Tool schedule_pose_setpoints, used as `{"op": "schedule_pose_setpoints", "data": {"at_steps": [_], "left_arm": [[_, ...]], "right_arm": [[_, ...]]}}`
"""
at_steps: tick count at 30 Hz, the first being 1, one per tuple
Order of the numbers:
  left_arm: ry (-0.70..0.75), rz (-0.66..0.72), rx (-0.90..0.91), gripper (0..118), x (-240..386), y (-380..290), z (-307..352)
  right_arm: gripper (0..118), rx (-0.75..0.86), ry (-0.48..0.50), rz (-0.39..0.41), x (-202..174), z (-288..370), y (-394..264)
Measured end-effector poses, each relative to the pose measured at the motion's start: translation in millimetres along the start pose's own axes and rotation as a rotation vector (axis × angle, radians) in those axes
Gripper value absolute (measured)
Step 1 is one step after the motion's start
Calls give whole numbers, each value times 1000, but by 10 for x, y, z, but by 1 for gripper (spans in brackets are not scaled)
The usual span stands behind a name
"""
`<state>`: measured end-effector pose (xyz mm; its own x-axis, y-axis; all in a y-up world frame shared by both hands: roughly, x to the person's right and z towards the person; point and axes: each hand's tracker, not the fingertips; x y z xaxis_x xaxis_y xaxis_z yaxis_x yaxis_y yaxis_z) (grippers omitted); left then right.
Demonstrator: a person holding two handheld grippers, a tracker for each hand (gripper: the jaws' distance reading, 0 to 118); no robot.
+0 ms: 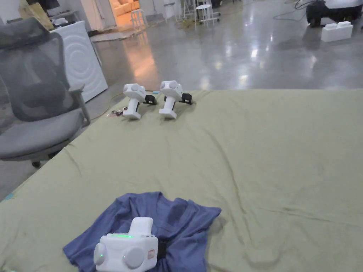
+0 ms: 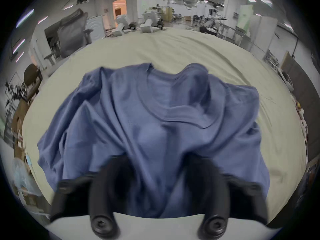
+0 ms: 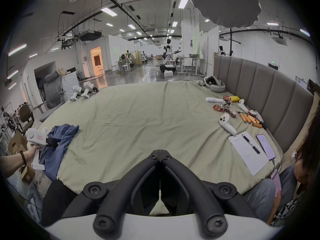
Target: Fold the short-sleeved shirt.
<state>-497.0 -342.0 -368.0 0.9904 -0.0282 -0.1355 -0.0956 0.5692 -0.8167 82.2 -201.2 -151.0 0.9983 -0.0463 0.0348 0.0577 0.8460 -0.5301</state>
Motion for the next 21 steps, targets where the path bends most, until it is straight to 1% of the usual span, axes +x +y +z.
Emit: {"op": "schedule_pose_setpoints", "data": {"at_steps": [1,2,3,4,5,7,8,9,11,12,14,15,16,18,19,21], "left_arm": [[9,-2,-6,10,44,21,-19],[40,-10,-49,10,86,32,-67],[42,-8,-42,10,134,43,1],[35,5,-44,10,110,95,57],[-1,83,-31,10,69,147,144],[-109,236,108,10,-35,338,489],[-127,268,150,10,-18,460,638],[-146,257,174,10,34,610,776],[-154,150,270,10,207,910,1018],[-185,119,302,10,335,1084,1150],[-265,114,382,10,617,1384,1377],[-286,61,398,10,863,1534,1460],[-274,-31,414,10,1161,1648,1511],[-301,-165,404,10,1690,1710,1493],[-341,-230,368,10,2021,1664,1439],[-428,-337,310,10,2652,1382,1281]], "right_arm": [[2,0,5,-4,-17,14,-9],[2,5,15,-7,-33,41,-16],[2,15,23,-7,-46,91,-21],[2,24,26,-6,30,142,-49],[2,34,29,-3,43,189,-56],[2,49,33,1,101,291,-83],[2,48,34,1,160,335,-90],[2,46,29,-1,200,374,-98],[2,54,13,-12,275,448,-117],[2,65,-4,-27,332,502,-119],[2,85,-26,-72,418,591,-130],[2,92,-34,-102,470,636,-134],[2,100,-48,-127,540,678,-146],[2,109,-69,-147,611,743,-173],[2,111,-81,-158,646,771,-192],[2,107,-98,-175,709,812,-236]]}}
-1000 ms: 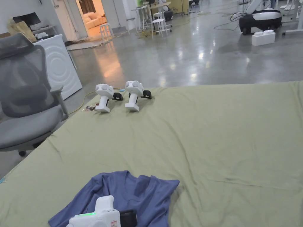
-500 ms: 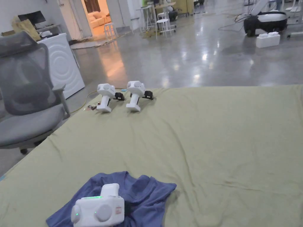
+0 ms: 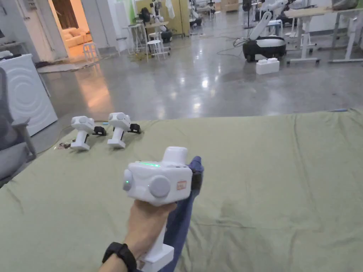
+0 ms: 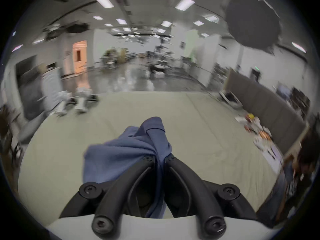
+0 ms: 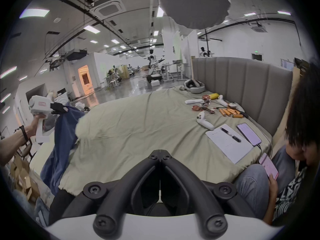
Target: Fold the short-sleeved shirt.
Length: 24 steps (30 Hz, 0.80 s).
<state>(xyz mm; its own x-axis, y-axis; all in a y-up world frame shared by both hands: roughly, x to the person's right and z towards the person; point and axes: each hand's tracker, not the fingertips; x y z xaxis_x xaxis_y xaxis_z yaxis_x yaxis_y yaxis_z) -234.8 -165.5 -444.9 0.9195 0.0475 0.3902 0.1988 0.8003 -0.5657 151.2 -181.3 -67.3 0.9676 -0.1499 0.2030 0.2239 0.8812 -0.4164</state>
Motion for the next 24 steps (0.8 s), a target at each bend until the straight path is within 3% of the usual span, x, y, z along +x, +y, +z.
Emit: {"op": "schedule_pose_setpoints", "data": {"at_steps": [6,9,13,14,15,16,19,24], "left_arm": [[-351,-146,-181,10,1686,-1004,-776],[-495,-269,-245,10,2556,-1393,-821],[-594,-373,-302,13,3246,-1717,-687],[-585,-376,-305,31,3291,-1760,-675],[-581,-357,-298,68,3289,-1772,-644],[-620,-302,-312,96,3236,-1749,-620],[-584,-204,-206,100,2868,-1547,-236],[-275,-117,156,100,1799,-1173,1032]], "right_arm": [[2,-31,-32,-22,132,87,-77],[2,-41,-53,-23,179,139,-106],[2,-47,-62,-62,208,108,-135],[2,-52,-60,-74,215,99,-143],[2,-57,-57,-85,219,88,-153],[2,-58,-54,-91,212,81,-157],[2,-50,-28,-93,298,34,-240],[2,24,75,-30,127,-19,-111]]}}
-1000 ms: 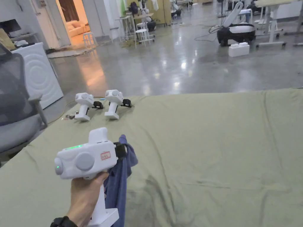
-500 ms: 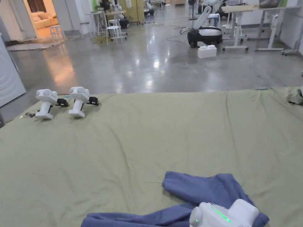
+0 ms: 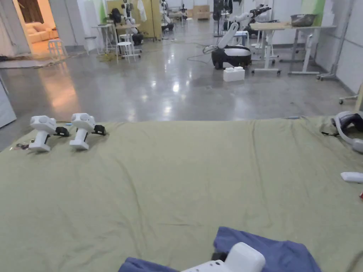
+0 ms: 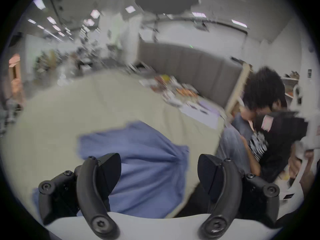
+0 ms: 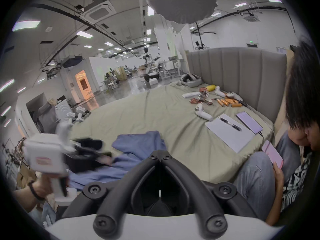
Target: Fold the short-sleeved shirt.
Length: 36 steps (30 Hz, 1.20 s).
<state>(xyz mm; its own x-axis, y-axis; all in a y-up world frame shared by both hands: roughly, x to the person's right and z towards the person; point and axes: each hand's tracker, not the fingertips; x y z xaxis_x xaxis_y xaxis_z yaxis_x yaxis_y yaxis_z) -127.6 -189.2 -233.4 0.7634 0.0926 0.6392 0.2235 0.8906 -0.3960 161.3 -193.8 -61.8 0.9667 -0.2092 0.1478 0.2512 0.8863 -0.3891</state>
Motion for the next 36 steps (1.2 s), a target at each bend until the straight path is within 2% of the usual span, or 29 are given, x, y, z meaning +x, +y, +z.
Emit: {"op": "schedule_pose_setpoints", "data": {"at_steps": [2,4,7,8,9,10,11,12,14,16,18,23,30,33,34,35,36], "left_arm": [[143,35,124,100,-266,90,632],[303,55,220,100,-457,100,1251],[493,40,259,99,-562,37,1891],[540,37,260,93,-577,3,2081],[576,26,275,81,-567,-50,2262],[607,17,318,63,-515,-117,2429],[635,11,340,32,-482,-156,2547],[695,6,362,13,-421,-198,2673],[727,-37,386,1,-308,-261,2851],[786,-61,359,1,-208,-257,2953],[781,-57,355,1,-166,-266,3016],[740,5,323,1,-272,-185,2970],[550,171,172,1,-676,-207,2396],[419,313,3,2,-1129,-245,1842],[402,356,-45,3,-1318,-310,1617],[402,376,-100,12,-1450,-339,1427],[417,357,-190,34,-1591,-366,1156]], "right_arm": [[2,43,26,43,-117,16,88],[2,92,72,74,-397,68,216],[2,145,121,107,-540,123,334],[2,162,131,122,-581,149,368],[2,179,137,140,-620,180,400],[2,191,138,158,-656,214,425],[2,197,138,170,-674,237,433],[2,207,139,192,-701,275,445],[2,223,153,245,-744,342,443],[2,232,111,303,-826,372,424],[2,228,111,321,-866,370,397],[2,218,139,274,-889,333,399],[2,168,141,226,-773,225,345],[2,121,145,203,-682,148,272],[2,114,146,195,-647,130,235],[2,106,147,188,-631,110,219],[2,92,143,176,-601,87,191]]}}
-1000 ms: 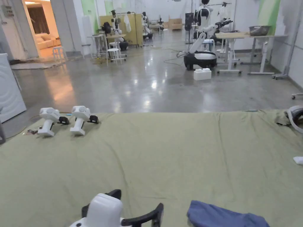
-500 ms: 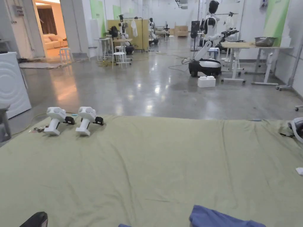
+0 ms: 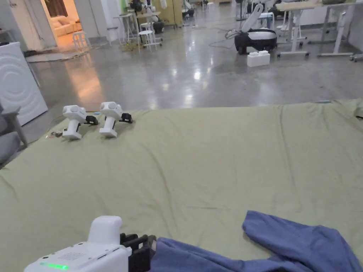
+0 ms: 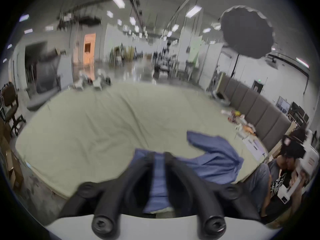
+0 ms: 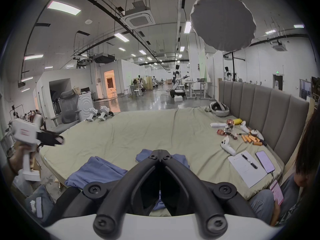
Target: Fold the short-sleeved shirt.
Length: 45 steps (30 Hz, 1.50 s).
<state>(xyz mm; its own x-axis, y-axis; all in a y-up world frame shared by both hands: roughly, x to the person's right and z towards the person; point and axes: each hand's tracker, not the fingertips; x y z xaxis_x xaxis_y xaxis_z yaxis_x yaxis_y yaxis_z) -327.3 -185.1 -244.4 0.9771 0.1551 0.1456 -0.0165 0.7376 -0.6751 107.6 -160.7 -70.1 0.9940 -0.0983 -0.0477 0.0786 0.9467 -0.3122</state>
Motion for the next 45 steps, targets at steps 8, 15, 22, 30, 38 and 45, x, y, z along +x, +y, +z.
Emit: {"op": "schedule_pose_setpoints", "data": {"at_steps": [8,15,22,30,38,45], "left_arm": [[49,32,-358,82,-345,277,-1879],[97,-24,-487,81,-290,80,-2295],[143,-174,-483,19,-1,21,-2237],[173,-172,-499,15,4,-33,-2382],[153,-154,-498,15,-46,-14,-2382],[120,-125,-527,15,-125,50,-2433]], "right_arm": [[2,-125,-70,-72,285,-154,-236],[2,-214,-128,-96,471,-223,-377],[2,-242,-111,-175,518,-470,-364],[32,-404,-42,-60,866,-1825,-5],[105,-716,-118,-77,1339,-3785,-496],[78,-789,-86,102,1013,-3937,-628]]}}
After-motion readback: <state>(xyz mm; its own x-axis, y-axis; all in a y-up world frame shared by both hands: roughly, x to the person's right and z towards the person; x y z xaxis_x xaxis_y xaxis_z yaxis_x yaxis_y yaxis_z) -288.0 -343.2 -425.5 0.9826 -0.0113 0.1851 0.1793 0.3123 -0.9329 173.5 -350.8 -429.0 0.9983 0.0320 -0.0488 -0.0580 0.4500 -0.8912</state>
